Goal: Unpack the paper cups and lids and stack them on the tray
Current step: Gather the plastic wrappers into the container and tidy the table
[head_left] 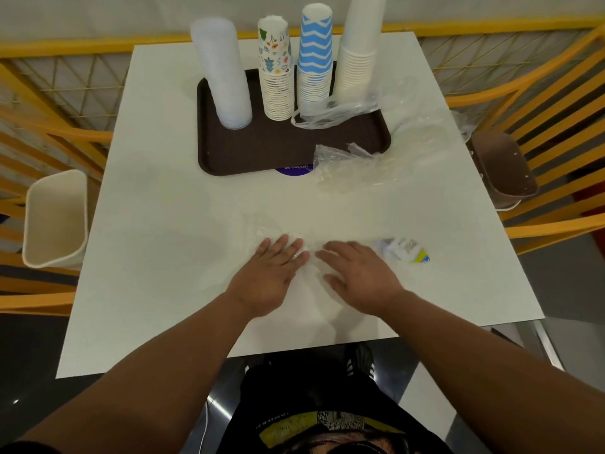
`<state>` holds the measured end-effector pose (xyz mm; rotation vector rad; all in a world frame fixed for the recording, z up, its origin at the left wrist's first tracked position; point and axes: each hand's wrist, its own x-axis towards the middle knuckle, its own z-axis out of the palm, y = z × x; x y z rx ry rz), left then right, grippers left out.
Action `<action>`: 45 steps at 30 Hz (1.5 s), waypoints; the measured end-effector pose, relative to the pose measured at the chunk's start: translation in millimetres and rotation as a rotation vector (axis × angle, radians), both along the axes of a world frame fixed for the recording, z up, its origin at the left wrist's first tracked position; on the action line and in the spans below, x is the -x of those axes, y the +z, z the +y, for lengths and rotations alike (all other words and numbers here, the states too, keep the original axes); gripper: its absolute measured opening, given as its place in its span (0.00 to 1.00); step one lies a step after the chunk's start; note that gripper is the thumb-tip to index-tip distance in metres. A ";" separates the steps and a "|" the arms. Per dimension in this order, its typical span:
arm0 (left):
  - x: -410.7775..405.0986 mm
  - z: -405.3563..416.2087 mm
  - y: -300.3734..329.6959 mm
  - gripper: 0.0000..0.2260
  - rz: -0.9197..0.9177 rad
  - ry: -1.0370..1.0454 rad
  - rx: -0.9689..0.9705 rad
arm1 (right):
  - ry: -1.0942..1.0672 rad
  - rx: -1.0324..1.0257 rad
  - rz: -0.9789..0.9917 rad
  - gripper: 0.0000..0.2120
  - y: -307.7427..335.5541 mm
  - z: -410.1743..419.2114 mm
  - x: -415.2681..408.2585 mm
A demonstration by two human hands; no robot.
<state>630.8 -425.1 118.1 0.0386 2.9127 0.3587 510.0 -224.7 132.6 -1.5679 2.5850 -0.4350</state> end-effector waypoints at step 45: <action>-14.6 -3.0 -0.4 0.24 0.004 0.022 -0.013 | 0.014 -0.259 -0.064 0.33 -5.3 -13.6 -8.4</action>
